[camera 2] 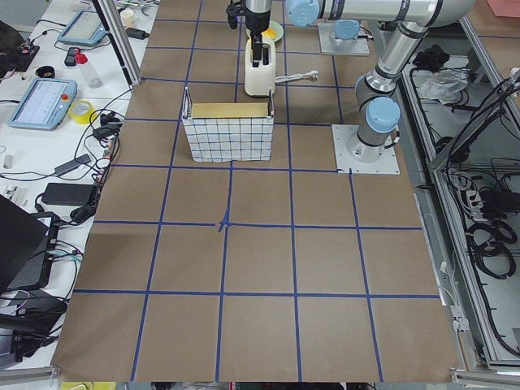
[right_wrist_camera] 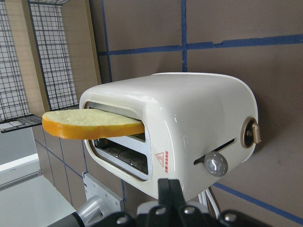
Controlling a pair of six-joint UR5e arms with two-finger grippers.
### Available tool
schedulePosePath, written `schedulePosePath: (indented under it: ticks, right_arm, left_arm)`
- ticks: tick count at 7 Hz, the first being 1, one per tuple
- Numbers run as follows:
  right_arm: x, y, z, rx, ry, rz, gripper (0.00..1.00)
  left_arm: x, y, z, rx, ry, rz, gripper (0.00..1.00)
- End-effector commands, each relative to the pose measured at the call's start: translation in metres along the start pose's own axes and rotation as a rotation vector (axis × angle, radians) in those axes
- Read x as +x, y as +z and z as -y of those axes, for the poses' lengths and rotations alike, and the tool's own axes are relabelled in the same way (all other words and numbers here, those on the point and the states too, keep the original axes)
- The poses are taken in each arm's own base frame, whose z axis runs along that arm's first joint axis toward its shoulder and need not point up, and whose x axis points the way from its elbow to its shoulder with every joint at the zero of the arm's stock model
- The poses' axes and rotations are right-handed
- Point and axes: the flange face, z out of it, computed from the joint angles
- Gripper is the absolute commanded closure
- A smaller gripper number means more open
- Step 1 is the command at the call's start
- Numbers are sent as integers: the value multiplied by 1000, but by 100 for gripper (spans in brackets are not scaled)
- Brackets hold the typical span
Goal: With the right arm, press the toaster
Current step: 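Move the right gripper down toward the lever on the toaster's side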
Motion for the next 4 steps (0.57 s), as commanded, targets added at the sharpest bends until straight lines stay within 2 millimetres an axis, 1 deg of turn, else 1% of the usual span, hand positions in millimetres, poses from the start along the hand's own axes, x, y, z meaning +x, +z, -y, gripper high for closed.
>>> schedulePosePath:
  ticks: [1,3,4]
  right_arm:
    - [-1,-2,0,7,-4,-5,100]
    - [-3,-6,0,11,-6,-11,100]
    - [-2,-5,1,9,-9,-9,100]
  left_arm:
    - [0,0,0,0,0,-2,0]
    - [0,0,0,0,0,0,0]
    - [0,0,0,0,0,0,0]
